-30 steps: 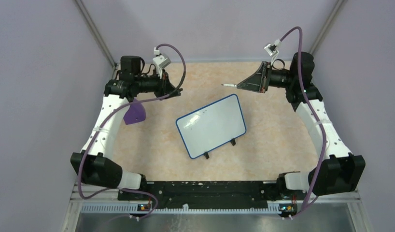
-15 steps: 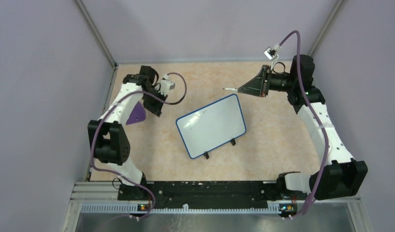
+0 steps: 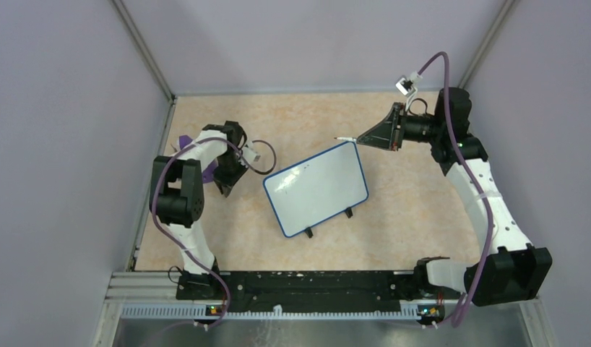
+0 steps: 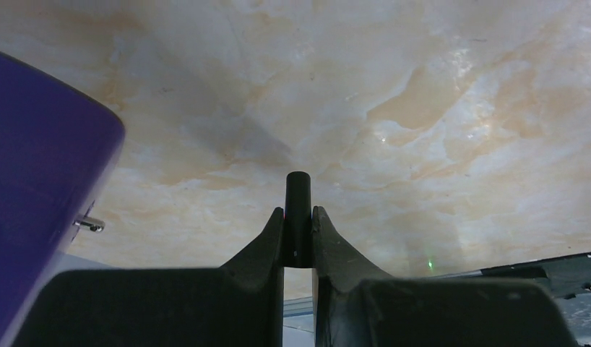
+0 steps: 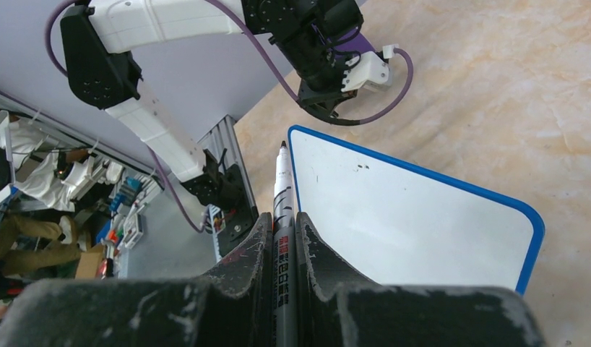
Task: Write a sentence on the whiteboard
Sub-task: Place the pen cap at the center of the board.
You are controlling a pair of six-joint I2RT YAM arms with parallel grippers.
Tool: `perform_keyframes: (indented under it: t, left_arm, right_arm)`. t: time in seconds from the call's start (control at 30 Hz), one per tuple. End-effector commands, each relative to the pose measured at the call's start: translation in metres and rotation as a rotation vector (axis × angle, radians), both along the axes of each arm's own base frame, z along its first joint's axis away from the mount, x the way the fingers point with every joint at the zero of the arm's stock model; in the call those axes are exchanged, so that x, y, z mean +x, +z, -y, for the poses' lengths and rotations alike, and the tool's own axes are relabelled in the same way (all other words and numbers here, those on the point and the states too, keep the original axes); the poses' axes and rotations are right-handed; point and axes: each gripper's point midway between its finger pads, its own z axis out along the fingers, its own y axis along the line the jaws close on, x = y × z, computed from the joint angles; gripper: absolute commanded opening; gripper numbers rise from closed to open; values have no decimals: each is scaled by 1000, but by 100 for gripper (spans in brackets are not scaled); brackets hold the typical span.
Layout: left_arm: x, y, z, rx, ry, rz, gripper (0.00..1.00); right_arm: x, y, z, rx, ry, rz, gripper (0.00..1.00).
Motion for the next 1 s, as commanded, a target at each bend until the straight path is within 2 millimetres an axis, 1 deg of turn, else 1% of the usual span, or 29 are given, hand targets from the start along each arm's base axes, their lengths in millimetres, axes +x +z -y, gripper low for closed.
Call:
perform_keyframes:
  t: [0.0, 0.17, 0.37, 0.53, 0.7, 0.9, 0.97]
  left_arm:
    - [3, -13, -9, 50, 3, -10, 12]
    - [6, -21, -7, 46, 7, -16, 14]
    - [5, -27, -8, 51, 6, -23, 20]
    - [2, -27, -8, 46, 1, -28, 28]
    - [3, -17, -2, 15, -2, -21, 34]
    - [13, 7, 8, -44, -6, 14, 50]
    - [16, 15, 15, -83, -6, 24, 55]
  right_arm:
    - [-4, 10, 2, 0, -4, 59, 0]
    - [-4, 10, 2, -1, -6, 58, 0]
    - [-3, 11, 2, -3, -6, 56, 0]
    - [-1, 11, 2, -2, -5, 51, 0]
    - [0, 12, 2, 1, -5, 51, 0]
    - [1, 15, 1, 2, -3, 56, 0]
    - [1, 15, 1, 2, -2, 54, 0]
